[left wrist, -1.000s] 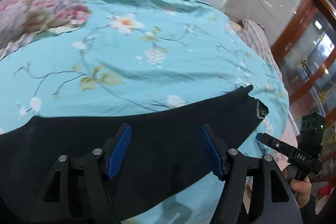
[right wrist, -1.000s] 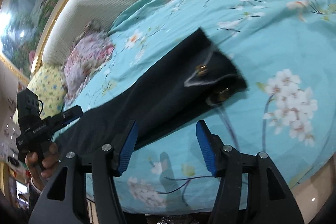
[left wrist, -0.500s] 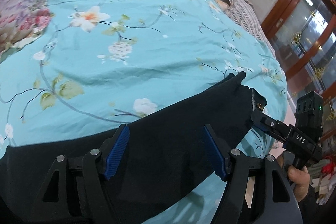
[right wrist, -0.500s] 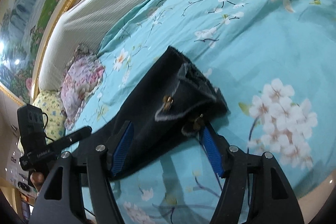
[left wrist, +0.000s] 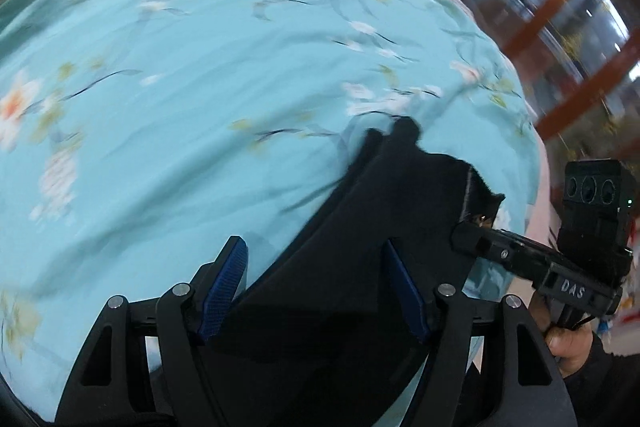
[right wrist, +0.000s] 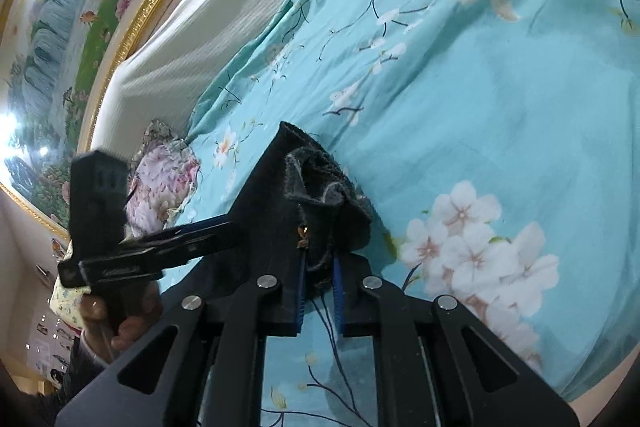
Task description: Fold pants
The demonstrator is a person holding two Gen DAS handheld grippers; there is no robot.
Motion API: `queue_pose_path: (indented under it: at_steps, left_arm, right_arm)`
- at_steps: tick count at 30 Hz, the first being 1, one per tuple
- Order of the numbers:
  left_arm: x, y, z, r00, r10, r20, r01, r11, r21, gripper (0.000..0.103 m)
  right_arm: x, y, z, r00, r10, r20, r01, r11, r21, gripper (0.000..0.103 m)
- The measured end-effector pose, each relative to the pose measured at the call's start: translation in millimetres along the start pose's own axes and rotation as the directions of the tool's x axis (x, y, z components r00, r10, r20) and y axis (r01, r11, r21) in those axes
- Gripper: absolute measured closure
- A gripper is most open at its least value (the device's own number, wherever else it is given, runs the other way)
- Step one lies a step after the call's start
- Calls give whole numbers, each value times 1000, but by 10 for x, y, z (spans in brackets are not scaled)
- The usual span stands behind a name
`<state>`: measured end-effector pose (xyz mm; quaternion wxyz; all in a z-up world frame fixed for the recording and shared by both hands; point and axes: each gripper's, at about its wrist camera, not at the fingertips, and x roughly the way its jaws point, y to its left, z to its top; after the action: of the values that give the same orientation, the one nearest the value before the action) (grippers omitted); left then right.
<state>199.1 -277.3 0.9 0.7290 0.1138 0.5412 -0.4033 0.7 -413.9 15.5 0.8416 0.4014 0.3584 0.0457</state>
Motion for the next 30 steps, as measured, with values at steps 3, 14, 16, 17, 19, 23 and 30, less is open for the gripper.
queue_pose_path:
  at_steps: [3, 14, 16, 17, 19, 23, 30]
  left_arm:
    - [165, -95, 140, 999, -33, -33, 34, 999, 39, 46]
    - [183, -220, 254, 990, -140, -9, 140, 986, 85, 92]
    - [70, -197, 222, 987, -160, 24, 158, 985, 68, 93]
    - [-5, -189, 198, 985, -166, 42, 163, 984, 66, 93]
    - [-193, -176, 140, 981, -174, 85, 168, 983, 71, 93]
    - [-582, -124, -9, 972, -175, 154, 163, 983, 84, 93]
    - [-1110, 58, -356, 952, -171, 252, 161, 985, 60, 93]
  right_arm:
    - [-27, -31, 33, 1000, 5, 9, -5, 1000, 4, 91]
    - [-34, -24, 18, 1000, 29, 11, -29, 1000, 1, 91]
    - [-52, 24, 21, 999, 48, 12, -48, 999, -11, 91]
    - [-65, 56, 27, 998, 59, 15, -58, 998, -19, 91]
    - [-100, 159, 41, 996, 92, 19, -91, 995, -42, 91]
    - [-155, 369, 58, 987, 162, 20, -160, 984, -82, 91]
    - [-93, 861, -23, 948, 317, -36, -319, 937, -141, 91]
